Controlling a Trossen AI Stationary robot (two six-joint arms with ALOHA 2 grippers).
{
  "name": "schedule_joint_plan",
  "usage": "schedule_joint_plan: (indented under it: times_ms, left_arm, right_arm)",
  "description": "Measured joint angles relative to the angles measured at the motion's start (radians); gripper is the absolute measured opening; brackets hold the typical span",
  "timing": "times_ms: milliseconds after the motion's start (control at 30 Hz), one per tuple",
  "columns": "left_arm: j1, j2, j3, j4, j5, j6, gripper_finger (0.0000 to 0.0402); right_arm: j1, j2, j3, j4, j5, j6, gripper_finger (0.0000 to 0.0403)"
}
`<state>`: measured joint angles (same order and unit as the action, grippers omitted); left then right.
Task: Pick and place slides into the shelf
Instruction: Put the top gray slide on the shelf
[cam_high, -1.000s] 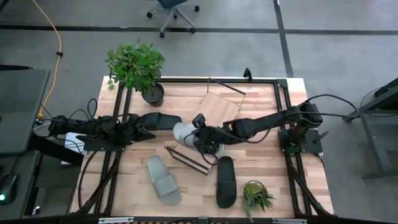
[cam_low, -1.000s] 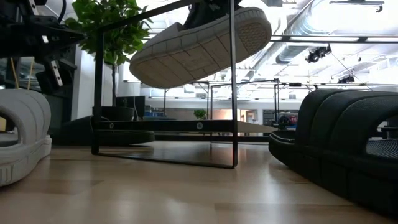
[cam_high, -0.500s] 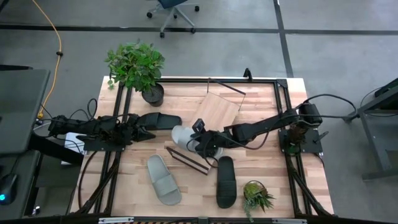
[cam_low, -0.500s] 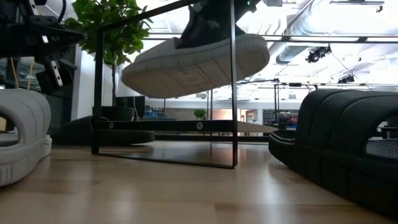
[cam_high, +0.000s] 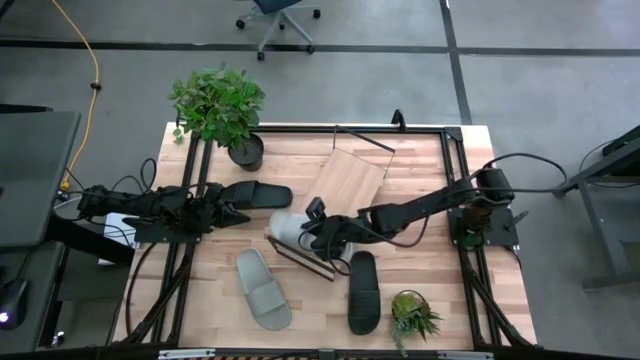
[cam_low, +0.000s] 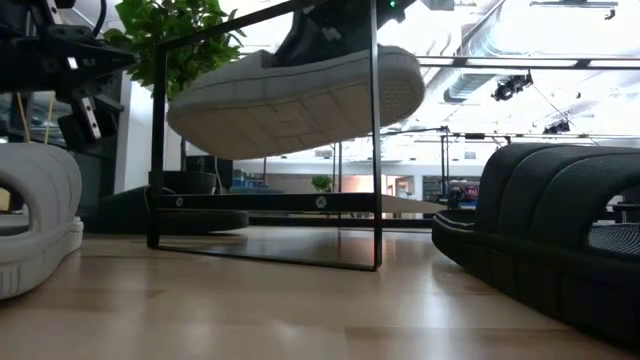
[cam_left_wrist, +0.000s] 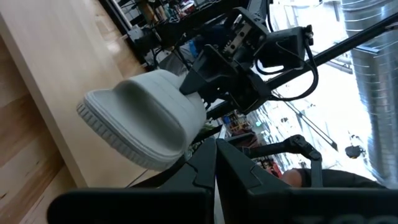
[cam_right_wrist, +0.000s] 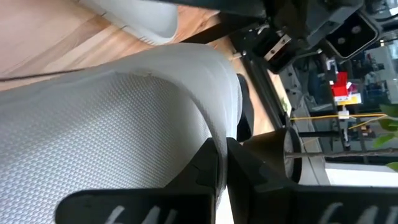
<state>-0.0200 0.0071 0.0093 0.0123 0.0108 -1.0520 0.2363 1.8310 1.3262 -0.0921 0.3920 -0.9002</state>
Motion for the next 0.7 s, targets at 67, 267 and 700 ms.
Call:
schedule_joint_plan:
  times_ms: [67, 267, 700]
  left_arm:
    - [0.0, 0.0, 0.0, 0.0, 0.0, 0.0, 0.0001]
    - [0.0, 0.0, 0.0, 0.0, 0.0, 0.0, 0.0001]
    - [0.0, 0.0, 0.0, 0.0, 0.0, 0.0, 0.0001]
  right_arm:
    - [0.0, 0.014, 0.0, 0.016, 0.008, 0.0, 0.0]
    - [0.0, 0.037, 0.0, 0.012, 0.002, 0.001, 0.0]
    - [-0.018, 0.071, 0.0, 0.012, -0.008, 0.047, 0.0]
